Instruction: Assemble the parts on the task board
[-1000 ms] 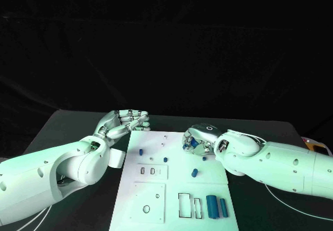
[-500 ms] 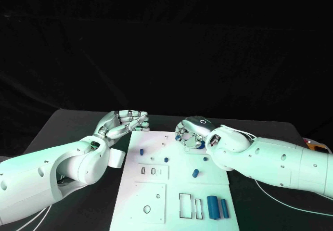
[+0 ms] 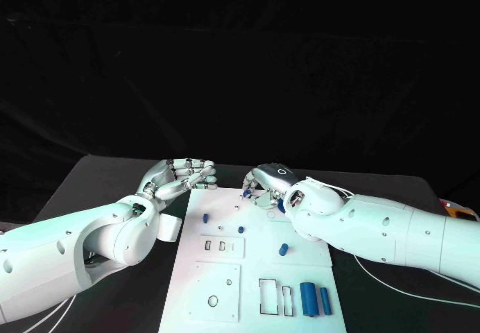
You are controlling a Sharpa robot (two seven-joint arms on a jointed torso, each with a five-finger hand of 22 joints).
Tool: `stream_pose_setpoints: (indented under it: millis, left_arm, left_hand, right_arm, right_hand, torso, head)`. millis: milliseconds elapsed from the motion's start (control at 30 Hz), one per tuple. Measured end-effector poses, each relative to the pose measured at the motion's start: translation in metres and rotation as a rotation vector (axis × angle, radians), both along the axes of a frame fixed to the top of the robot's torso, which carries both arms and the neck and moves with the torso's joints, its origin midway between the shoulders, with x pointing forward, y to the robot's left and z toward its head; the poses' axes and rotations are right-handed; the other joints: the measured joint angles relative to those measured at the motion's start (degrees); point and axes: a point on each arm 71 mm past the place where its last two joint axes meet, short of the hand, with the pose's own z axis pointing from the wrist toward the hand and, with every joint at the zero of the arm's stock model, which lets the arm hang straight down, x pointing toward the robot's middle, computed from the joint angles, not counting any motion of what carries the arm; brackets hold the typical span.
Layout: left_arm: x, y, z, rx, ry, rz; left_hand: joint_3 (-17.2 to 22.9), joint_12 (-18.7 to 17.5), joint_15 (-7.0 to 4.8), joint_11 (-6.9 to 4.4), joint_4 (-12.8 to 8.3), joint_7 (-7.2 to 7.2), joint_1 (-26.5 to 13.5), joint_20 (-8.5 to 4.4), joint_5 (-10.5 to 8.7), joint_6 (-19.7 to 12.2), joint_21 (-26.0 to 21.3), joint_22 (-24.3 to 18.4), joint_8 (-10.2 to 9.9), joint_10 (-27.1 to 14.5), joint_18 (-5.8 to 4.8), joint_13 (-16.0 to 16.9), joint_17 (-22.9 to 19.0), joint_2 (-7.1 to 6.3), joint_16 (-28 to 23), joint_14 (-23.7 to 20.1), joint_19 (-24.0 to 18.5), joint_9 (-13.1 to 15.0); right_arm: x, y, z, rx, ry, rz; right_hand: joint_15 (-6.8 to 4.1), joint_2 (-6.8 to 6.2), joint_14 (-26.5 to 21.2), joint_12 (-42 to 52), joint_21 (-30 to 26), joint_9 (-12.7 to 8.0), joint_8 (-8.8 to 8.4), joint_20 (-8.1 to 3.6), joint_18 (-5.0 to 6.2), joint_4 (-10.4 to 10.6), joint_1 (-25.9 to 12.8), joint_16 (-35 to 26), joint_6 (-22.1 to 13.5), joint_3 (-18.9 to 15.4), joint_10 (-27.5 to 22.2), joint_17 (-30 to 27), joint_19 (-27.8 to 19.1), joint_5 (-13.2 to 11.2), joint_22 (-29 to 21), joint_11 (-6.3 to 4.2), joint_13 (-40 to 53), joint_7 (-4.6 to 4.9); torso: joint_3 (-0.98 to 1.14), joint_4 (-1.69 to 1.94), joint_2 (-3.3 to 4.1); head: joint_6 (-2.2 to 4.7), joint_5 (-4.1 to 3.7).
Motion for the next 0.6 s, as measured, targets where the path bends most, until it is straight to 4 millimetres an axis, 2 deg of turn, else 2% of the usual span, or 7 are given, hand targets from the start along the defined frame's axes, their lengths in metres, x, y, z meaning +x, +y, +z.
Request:
stream_pose_setpoints:
  millis: [200,267,600]
  left_arm:
    - [0.0004,-0.0015,-0.0002,-0.001,0.0,-0.002]
    - [0.0004,-0.0017,-0.0002,-0.001,0.001,-0.003]
    - [0.0006,-0.0017,-0.0003,-0.001,0.001,-0.003]
  left_hand:
    - [0.0,0.0,0.0,0.0,0.0,0.0,0.0,0.0,0.0,0.0,0.0,0.0,0.0,0.0,0.0,0.0,0.0,0.0,0.0,0.0,0.0,0.0]
    - [0.0,0.0,0.0,0.0,0.0,0.0,0.0,0.0,0.0,0.0,0.0,0.0,0.0,0.0,0.0,0.0,0.0,0.0,0.0,0.0,0.0,0.0]
    - [0.0,0.0,0.0,0.0,0.0,0.0,0.0,0.0,0.0,0.0,0.0,0.0,0.0,0.0,0.0,0.0,0.0,0.0,0.0,0.0,0.0,0.0]
  right_arm:
    - [0.0021,0.0024,-0.005,-0.003,0.006,-0.004]
    - [0.003,0.0027,-0.0054,-0.003,0.005,-0.005]
    - [0.0052,0.0052,-0.0044,0.006,-0.004,-0.003]
  right_hand:
    - [0.0,0.06,0.0,-0.2,0.0,0.0,-0.01,0.0,0.0,0.0,0.1,0.0,-0.1,0.0,0.0,0.0,0.0,0.0,0.0,0.01,0.0,0.01]
    - [0.0,0.06,0.0,-0.2,0.0,1.2,-0.04,0.0,0.0,0.0,0.1,0.0,-0.2,0.0,0.0,0.0,0.0,0.0,0.0,0.01,0.0,0.06]
    - [0.0,0.11,0.0,-0.4,0.0,2.1,-0.25,0.0,0.0,0.2,0.1,0.2,-0.5,0.2,-0.2,0.0,0.0,0.0,0.0,0.21,0.1,0.13]
  torso:
    - [-0.08,0.08,0.07]
    - [-0.08,0.07,0.1]
    - [-0.11,0.04,0.31]
  head:
    - [-0.08,0.23]
    - [-0.08,0.34]
    - [-0.13,0.5]
